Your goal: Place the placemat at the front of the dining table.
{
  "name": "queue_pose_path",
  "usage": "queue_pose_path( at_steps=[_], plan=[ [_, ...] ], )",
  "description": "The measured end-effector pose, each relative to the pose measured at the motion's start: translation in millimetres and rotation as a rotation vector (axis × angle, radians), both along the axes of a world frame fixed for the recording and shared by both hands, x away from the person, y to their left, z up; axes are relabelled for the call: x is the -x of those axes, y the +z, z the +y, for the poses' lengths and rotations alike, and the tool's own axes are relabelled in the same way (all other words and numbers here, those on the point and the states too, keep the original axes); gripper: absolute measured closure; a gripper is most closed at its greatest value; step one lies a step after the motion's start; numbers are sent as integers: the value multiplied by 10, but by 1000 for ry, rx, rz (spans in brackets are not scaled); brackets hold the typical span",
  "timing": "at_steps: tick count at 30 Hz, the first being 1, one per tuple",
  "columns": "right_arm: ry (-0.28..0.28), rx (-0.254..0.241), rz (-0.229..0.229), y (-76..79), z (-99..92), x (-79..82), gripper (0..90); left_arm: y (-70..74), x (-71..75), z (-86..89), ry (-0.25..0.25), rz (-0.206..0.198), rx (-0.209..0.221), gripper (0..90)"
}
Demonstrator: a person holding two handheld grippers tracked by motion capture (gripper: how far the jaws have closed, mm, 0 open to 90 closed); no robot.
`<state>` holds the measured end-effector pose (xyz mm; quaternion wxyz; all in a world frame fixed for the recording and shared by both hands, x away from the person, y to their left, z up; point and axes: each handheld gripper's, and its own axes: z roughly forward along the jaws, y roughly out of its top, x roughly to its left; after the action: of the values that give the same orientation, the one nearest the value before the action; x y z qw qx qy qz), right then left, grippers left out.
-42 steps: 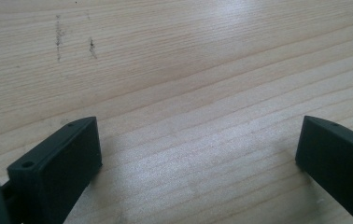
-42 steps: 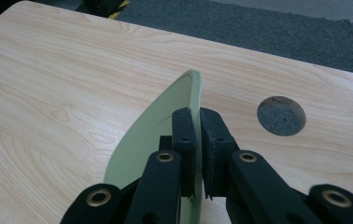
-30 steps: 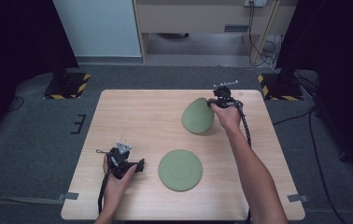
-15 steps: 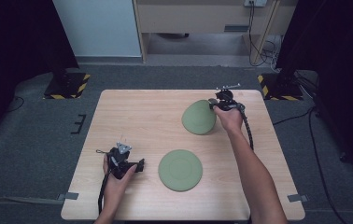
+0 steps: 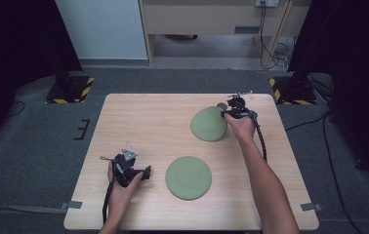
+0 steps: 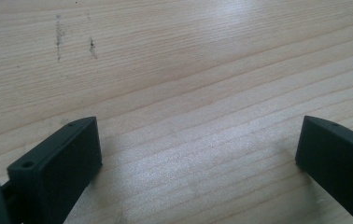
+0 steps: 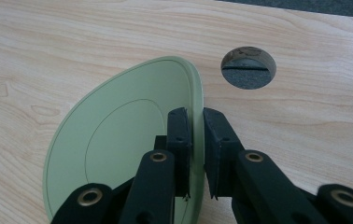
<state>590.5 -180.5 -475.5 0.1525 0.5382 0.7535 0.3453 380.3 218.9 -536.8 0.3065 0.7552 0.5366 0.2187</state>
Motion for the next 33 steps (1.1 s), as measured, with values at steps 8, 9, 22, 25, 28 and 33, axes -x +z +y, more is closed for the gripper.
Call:
queue_pose_path(
  at_steps=[8, 9, 22, 25, 28, 33],
  plan=[
    [-16, 21, 9, -38, 15, -27, 805, 0, 0, 0, 0, 0, 0, 0],
    [-19, 23, 11, -47, 13, -29, 799, 0, 0, 0, 0, 0, 0, 0],
    [-64, 44, 12, -46, -43, 2, 620, 0, 0, 0, 0, 0, 0, 0],
    [-65, 40, 8, -18, -56, 29, 593, 0, 0, 0, 0, 0, 0, 0],
    [-64, 36, 2, 6, -56, 47, 572, 0, 0, 0, 0, 0, 0, 0],
    [-56, -4, 0, 44, -51, 91, 444, 0, 0, 0, 0, 0, 0, 0]
  ],
)
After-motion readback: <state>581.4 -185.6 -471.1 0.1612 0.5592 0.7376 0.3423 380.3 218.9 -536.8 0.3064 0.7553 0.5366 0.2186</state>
